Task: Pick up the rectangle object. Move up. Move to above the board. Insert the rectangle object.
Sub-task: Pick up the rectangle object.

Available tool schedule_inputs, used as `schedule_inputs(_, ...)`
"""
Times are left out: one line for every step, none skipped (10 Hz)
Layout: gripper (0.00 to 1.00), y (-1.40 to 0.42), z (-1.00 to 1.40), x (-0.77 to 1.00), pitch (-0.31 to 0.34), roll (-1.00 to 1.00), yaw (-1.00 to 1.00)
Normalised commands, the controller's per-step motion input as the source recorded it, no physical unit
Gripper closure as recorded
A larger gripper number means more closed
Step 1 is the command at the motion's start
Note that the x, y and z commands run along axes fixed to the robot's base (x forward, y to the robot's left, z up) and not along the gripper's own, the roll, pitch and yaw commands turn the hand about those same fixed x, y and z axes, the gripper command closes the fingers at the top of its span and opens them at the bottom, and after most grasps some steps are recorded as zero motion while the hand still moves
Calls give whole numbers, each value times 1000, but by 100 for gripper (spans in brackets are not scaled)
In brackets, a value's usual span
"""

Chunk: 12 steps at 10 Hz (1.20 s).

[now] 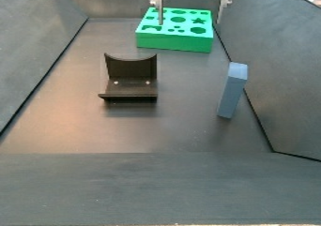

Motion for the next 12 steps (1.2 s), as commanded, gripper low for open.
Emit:
schedule_inputs(0, 29, 0, -80, 0, 0, -17)
schedule_inputs(0, 246, -51, -391, -93, -30, -211)
schedule_inputs(0, 320, -149, -537, -139, -10, -303)
schedule_inputs(0, 363, -171, -551, -137, -11, -357)
schedule_inputs(0, 320, -149, -474, -130, -10, -309)
schedule_inputs(0, 280, -163, -514, -143, 0, -337)
schedule_inputs(0, 217, -177, -437, -160, -3, -386)
schedule_inputs(0, 163, -209, -366, -166, 0, -431)
schedule_inputs(0, 69, -160, -214, -161, -10, -423)
schedule_inputs(0, 0, -191, -143, -180, -14, -389)
schedule_inputs(0, 0, -163, -169, -143, 0, -254)
schedule_inputs(0, 0, -169, -157, -116, 0, -174)
